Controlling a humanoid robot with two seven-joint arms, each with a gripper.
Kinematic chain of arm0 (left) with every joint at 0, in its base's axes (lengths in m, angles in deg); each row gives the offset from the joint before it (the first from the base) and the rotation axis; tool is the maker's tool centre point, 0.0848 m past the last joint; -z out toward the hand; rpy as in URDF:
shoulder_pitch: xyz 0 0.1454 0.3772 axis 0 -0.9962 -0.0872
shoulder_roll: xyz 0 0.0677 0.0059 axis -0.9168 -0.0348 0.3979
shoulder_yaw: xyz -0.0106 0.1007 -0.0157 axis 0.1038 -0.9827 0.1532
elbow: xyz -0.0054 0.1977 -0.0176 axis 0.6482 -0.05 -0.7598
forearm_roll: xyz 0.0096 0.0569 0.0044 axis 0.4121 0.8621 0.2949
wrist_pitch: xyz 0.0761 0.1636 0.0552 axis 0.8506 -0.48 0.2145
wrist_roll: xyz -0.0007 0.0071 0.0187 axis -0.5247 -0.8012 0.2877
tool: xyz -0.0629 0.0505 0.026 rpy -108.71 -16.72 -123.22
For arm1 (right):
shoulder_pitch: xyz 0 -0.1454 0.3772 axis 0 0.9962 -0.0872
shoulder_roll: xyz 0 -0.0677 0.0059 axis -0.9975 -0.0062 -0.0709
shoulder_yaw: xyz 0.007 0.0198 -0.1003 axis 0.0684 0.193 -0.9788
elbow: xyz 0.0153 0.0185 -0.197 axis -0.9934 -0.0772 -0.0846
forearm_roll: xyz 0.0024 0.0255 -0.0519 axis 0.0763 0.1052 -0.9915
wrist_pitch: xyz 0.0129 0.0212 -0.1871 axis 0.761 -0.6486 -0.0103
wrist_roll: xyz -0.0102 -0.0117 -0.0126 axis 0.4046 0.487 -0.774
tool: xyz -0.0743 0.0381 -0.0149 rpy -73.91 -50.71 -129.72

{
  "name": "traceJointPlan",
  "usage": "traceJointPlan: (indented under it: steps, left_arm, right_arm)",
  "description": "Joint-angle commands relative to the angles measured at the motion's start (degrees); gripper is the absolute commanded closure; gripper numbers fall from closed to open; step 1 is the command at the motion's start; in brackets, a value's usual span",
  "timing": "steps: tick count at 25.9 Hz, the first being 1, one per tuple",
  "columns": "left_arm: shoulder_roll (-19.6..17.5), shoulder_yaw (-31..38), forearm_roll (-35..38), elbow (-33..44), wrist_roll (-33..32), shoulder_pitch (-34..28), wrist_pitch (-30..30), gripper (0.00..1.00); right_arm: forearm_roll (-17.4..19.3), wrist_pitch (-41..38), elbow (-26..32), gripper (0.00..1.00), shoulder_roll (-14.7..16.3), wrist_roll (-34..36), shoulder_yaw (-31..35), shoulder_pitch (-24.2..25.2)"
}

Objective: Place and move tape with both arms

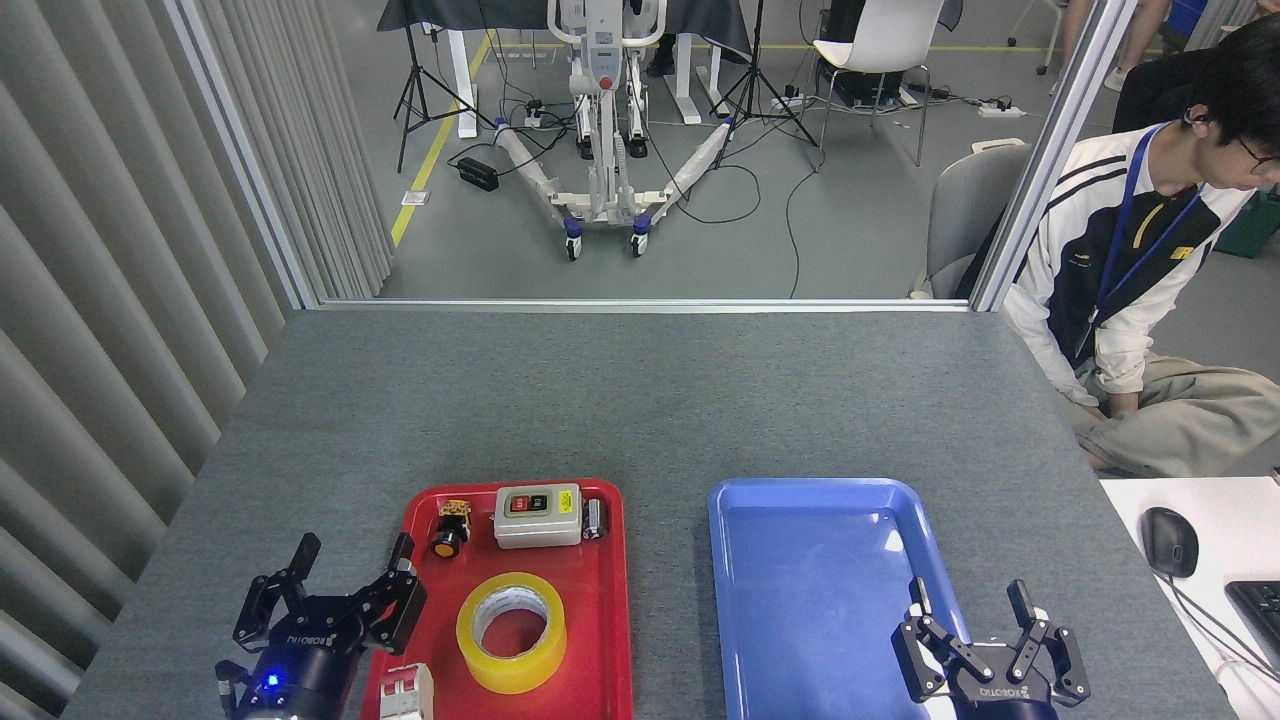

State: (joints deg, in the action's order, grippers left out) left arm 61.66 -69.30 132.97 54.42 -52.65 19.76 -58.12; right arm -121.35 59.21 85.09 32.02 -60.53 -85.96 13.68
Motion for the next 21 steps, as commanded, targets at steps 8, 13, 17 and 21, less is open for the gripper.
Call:
traceJointPlan:
  steps: [8, 13, 17, 21]
  left_arm:
    - [0.1, 0.3, 0.0, -0.2, -0.1, -0.1, -0.1, 0.00]
    - [0.1, 0.5, -0.1, -0.1, -0.2, -0.1, -0.8, 0.00]
    - [0.3, 0.5, -0.7, -0.2, -1.0, 0.4, -0.8, 0.00]
    - [0.3, 0.6, -1.1, 0.0, -1.8, 0.6, -0.7, 0.00]
  right_arm:
    - [0.5, 1.8, 0.3, 0.01, 0.9, 0.3, -0.2, -0.7]
    - [0.5, 1.6, 0.9, 0.01, 0.4, 0.3, -0.1, -1.0]
    - [0.5, 1.6, 0.8, 0.01, 0.6, 0.4, -0.2, -0.8]
    - [0.5, 1.5, 0.8, 0.01, 0.6, 0.4, -0.2, -0.6]
